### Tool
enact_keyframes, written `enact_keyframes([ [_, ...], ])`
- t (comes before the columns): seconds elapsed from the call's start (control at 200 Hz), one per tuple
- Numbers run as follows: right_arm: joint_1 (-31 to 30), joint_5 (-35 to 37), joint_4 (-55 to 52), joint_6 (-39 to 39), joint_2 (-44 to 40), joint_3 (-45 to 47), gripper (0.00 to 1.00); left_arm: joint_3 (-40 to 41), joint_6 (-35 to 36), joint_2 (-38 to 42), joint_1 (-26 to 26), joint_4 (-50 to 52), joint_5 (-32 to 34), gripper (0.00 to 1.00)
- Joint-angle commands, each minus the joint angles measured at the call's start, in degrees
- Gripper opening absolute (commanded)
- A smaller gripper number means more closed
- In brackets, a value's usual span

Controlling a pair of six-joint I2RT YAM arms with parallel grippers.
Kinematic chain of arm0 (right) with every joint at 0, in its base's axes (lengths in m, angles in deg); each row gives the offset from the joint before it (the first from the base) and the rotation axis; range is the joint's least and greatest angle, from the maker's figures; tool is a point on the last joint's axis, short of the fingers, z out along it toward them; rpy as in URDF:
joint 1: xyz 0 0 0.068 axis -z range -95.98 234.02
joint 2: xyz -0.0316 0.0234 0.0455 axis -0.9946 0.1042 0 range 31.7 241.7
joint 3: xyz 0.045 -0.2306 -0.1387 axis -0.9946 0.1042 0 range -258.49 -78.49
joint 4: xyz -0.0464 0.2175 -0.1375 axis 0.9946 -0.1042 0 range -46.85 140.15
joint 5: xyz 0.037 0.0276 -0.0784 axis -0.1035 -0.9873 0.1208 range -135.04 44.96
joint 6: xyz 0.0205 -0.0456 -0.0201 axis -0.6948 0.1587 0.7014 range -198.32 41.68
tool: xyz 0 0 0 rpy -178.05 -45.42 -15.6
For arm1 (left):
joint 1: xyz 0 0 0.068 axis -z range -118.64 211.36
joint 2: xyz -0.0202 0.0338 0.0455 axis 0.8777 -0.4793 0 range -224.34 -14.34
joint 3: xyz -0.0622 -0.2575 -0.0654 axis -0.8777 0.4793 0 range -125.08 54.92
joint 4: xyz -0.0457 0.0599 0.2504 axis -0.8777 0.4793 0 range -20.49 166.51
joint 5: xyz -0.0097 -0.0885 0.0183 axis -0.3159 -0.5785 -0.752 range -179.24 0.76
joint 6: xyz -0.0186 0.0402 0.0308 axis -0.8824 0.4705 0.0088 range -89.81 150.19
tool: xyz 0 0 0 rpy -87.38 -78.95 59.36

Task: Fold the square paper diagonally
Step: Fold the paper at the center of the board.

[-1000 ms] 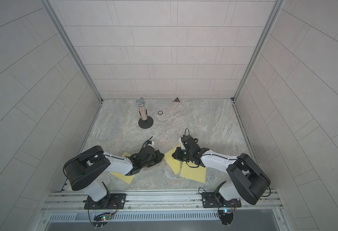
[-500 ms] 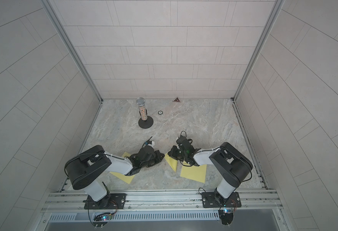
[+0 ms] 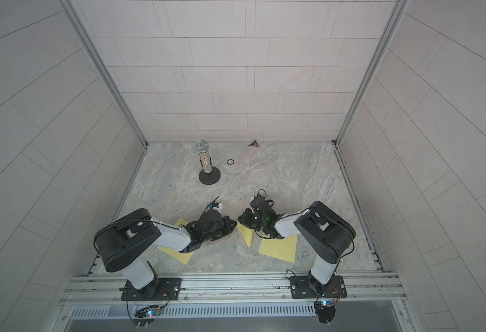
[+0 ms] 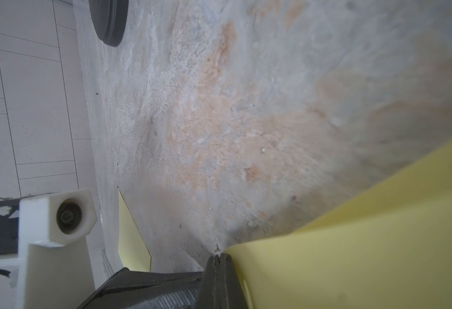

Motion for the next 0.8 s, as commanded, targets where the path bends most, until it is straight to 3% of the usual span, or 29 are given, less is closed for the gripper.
enact_keyframes([
  [0.0, -0.78, 0.64, 1.46, -0.29, 0.72, -0.65, 0.00, 3.79, 0.96, -3.64, 0.25, 15.79, -0.73, 0.00],
  [0.796, -1.14, 0.17, 3.44, -0.28, 1.33, 4.00, 0.00, 4.85, 2.50, -1.63, 0.29, 14.48, -0.81, 0.00],
])
